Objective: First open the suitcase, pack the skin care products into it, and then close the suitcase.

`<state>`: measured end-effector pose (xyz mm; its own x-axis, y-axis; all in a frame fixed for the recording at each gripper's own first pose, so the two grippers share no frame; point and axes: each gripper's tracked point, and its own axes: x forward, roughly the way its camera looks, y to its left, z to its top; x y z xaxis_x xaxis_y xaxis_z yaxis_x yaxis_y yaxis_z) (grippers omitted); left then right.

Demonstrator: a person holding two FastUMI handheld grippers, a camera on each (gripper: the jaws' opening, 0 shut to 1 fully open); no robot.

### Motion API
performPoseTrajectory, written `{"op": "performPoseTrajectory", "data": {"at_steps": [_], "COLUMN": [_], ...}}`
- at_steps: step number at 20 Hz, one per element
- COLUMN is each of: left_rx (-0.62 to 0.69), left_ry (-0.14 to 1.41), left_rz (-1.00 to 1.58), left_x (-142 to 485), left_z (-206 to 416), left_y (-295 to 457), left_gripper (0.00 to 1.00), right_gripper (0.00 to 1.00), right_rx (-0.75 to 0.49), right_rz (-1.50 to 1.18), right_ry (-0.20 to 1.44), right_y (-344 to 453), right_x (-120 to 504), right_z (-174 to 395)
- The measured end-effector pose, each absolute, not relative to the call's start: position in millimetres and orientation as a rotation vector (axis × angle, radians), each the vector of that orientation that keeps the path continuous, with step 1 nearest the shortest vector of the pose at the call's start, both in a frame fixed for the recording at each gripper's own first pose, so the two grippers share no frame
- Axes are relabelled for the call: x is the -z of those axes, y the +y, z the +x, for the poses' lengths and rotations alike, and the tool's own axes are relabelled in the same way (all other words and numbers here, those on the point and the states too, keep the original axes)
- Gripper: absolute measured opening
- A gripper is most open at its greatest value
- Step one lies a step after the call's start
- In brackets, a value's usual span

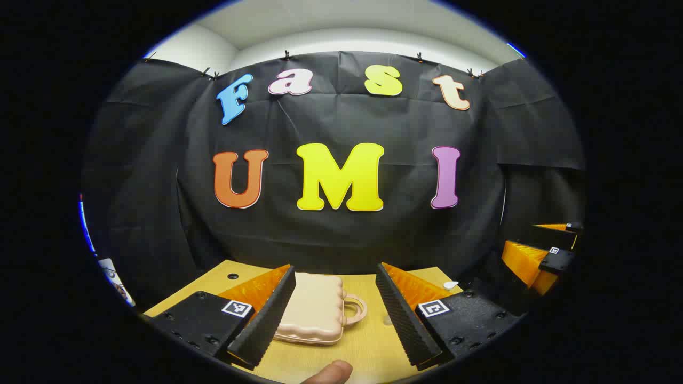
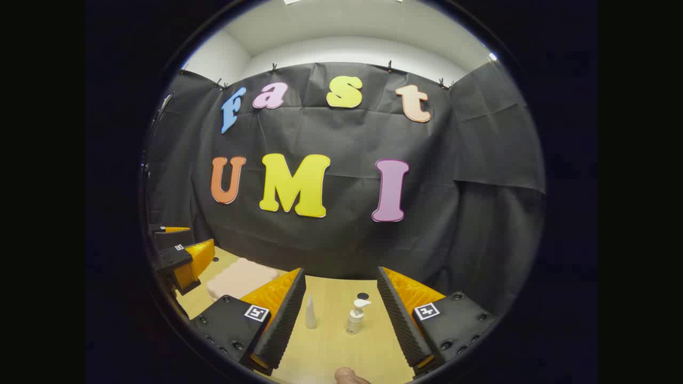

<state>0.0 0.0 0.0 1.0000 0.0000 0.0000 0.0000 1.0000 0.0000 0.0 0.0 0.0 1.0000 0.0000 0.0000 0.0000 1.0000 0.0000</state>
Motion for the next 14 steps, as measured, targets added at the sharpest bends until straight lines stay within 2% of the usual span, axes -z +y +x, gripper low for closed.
{"op": "performPoseTrajectory", "data": {"at_steps": [14], "left_rx": [0.045], "left_ry": [-0.011], "left_rz": [0.024], "left_x": [-3.6], "left_z": [-0.2], "left_y": [-58.6], "left_gripper": [0.97], "right_gripper": [0.8], "right_rx": [-0.038], "right_rz": [-0.012], "right_ry": [-0.001], "right_y": [-23.3], "right_x": [4.0], "right_z": [9.1]}}
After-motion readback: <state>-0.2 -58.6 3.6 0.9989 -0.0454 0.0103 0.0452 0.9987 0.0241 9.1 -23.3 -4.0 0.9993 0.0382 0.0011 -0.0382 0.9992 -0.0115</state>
